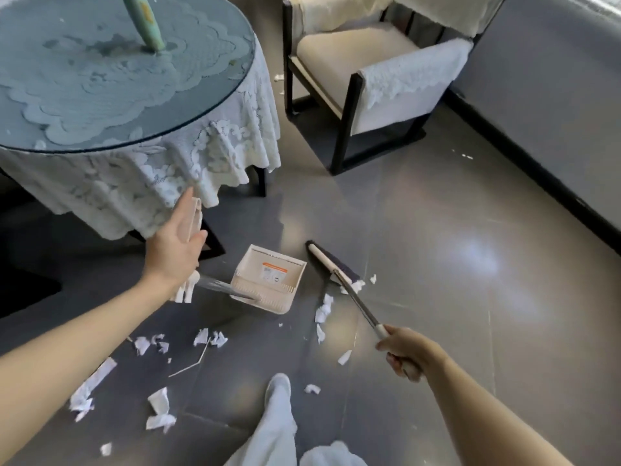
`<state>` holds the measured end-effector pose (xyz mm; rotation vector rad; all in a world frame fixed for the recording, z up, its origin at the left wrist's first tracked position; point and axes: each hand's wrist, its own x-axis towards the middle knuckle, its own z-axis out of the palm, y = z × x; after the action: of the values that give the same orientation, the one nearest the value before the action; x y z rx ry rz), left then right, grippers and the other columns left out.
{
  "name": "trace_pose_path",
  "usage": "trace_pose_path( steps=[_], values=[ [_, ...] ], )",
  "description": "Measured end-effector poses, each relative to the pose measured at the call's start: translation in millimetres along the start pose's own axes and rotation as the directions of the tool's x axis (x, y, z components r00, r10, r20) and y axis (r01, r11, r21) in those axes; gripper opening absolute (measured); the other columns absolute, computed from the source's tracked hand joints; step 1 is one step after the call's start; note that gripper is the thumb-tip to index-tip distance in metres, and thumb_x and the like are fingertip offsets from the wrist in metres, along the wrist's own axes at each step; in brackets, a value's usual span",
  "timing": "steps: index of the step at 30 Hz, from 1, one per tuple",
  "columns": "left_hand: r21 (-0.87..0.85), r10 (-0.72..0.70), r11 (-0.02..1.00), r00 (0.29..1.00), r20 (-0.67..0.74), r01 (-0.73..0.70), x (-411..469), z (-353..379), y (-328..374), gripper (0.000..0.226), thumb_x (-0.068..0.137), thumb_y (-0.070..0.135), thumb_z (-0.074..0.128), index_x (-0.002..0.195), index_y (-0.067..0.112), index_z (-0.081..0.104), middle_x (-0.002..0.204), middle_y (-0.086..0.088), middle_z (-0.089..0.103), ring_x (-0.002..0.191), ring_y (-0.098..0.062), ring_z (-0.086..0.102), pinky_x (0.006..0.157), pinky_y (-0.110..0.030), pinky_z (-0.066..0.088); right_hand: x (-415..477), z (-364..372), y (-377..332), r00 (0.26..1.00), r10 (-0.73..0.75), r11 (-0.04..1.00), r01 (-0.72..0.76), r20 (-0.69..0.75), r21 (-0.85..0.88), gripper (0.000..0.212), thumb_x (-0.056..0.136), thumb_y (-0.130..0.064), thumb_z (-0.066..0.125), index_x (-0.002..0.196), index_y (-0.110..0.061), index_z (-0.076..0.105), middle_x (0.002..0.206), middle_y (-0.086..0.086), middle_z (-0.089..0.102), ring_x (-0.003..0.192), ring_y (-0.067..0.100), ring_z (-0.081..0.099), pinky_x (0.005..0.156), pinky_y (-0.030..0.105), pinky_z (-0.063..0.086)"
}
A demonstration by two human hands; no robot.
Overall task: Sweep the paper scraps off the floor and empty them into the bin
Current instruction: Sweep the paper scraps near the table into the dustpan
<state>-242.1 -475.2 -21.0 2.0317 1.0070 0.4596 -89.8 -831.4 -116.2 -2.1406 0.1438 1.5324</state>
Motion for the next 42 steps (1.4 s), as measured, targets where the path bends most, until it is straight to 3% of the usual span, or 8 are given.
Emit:
trace_pose_path(
  steps=[9, 14, 18, 23, 27, 31, 37, 42],
  values=[
    [0.063, -0.036, 0.997, 0.994, -0.098, 0.042, -140.4, -21.9, -18.4, 0.071, 0.091, 0.012, 0.057, 0.146, 0.048, 0.029, 0.143, 0.013, 0.047, 0.106, -0.041, 0.063, 0.096, -0.05, 0.05, -80.9, 18.4, 97.8, 0.999, -0.027, 0.93, 0.016, 0.025, 0.368, 0.032, 0.097, -0.002, 0.047, 0.123, -0.02, 0.052, 0.057, 0.001, 0.031, 0.029, 0.006, 0.025, 0.032, 0.01, 0.025],
    [0.034, -0.058, 0.997, 0.984, -0.17, 0.065, -192.6, -34.6, -27.6, 0.07, 0.091, 0.012, 0.056, 0.142, 0.052, 0.031, 0.126, 0.023, 0.052, 0.049, -0.017, 0.056, 0.068, -0.034, 0.056, -83.4, 22.7, 129.1, 0.986, -0.081, 0.945, 0.122, -0.145, 0.302, 0.042, 0.096, -0.002, 0.05, 0.136, -0.016, 0.048, 0.056, 0.002, 0.034, 0.029, 0.009, 0.026, 0.033, 0.013, 0.026],
    [0.049, -0.095, 0.993, 0.975, -0.2, 0.107, -220.6, -45.2, -39.8, 0.07, 0.091, 0.013, 0.057, 0.14, 0.056, 0.031, 0.135, 0.018, 0.054, 0.058, -0.021, 0.057, 0.072, -0.029, 0.055, -55.4, 14.4, 138.3, 0.966, -0.086, 0.976, 0.13, -0.242, 0.173, 0.037, 0.095, -0.004, 0.05, 0.131, -0.011, 0.05, 0.036, 0.001, 0.037, 0.031, 0.014, 0.032, 0.047, 0.024, 0.027],
    [0.07, -0.134, 0.987, 0.979, -0.154, 0.146, -244.5, -47.1, -53.3, 0.073, 0.091, 0.014, 0.059, 0.134, 0.063, 0.027, 0.141, 0.022, 0.048, 0.106, -0.043, 0.061, 0.096, -0.054, 0.048, -15.5, -4.6, 151.9, 0.956, -0.076, 0.994, 0.096, -0.283, 0.059, 0.031, 0.094, -0.005, 0.053, 0.125, -0.005, 0.052, 0.033, 0.005, 0.043, 0.038, 0.018, 0.037, 0.048, 0.028, 0.033],
    [0.128, -0.127, 0.981, 0.982, -0.138, 0.145, -252.3, -46.0, -66.2, 0.071, 0.09, 0.015, 0.061, 0.138, 0.059, 0.032, 0.13, 0.004, 0.062, 0.095, -0.039, 0.064, 0.091, -0.049, 0.052, -7.7, 0.8, 163.4, 0.977, 0.003, 0.997, 0.013, -0.212, 0.077, 0.029, 0.096, -0.005, 0.048, 0.125, -0.009, 0.051, 0.05, 0.005, 0.041, 0.032, 0.014, 0.034, 0.042, 0.02, 0.032],
    [0.153, -0.11, 0.981, 0.992, -0.059, 0.118, -253.2, -51.6, -71.0, 0.07, 0.09, 0.017, 0.06, 0.137, 0.06, 0.031, 0.134, 0.008, 0.059, 0.096, -0.04, 0.064, 0.092, -0.049, 0.051, -43.5, 50.4, 170.8, 0.988, -0.043, 0.999, 0.043, -0.146, -0.002, 0.023, 0.097, -0.007, 0.042, 0.119, -0.002, 0.049, 0.04, 0.007, 0.04, 0.036, 0.018, 0.034, 0.041, 0.02, 0.029],
    [0.124, -0.012, 0.992, 0.998, 0.054, 0.005, -272.3, -70.6, -77.5, 0.069, 0.091, 0.013, 0.059, 0.143, 0.05, 0.033, 0.129, 0.025, 0.052, 0.098, -0.034, 0.063, 0.095, -0.043, 0.049, -114.8, 132.9, 192.8, 0.997, 0.015, 0.827, -0.058, 0.081, 0.559, 0.014, 0.101, -0.005, 0.038, 0.107, -0.016, 0.043, 0.057, -0.001, 0.027, 0.031, 0.003, 0.025, 0.031, 0.008, 0.021],
    [0.081, 0.089, 0.991, 0.982, 0.166, -0.103, -292.1, -94.1, -87.0, 0.068, 0.092, 0.01, 0.057, 0.147, 0.04, 0.034, 0.142, 0.012, 0.05, 0.11, -0.041, 0.061, 0.102, -0.047, 0.045, -166.1, 187.4, 248.1, 0.999, 0.001, 0.782, 0.025, -0.041, 0.623, 0.027, 0.1, -0.009, 0.043, 0.121, -0.024, 0.052, 0.056, -0.002, 0.029, 0.034, 0.002, 0.027, 0.03, 0.011, 0.024]
  ],
)
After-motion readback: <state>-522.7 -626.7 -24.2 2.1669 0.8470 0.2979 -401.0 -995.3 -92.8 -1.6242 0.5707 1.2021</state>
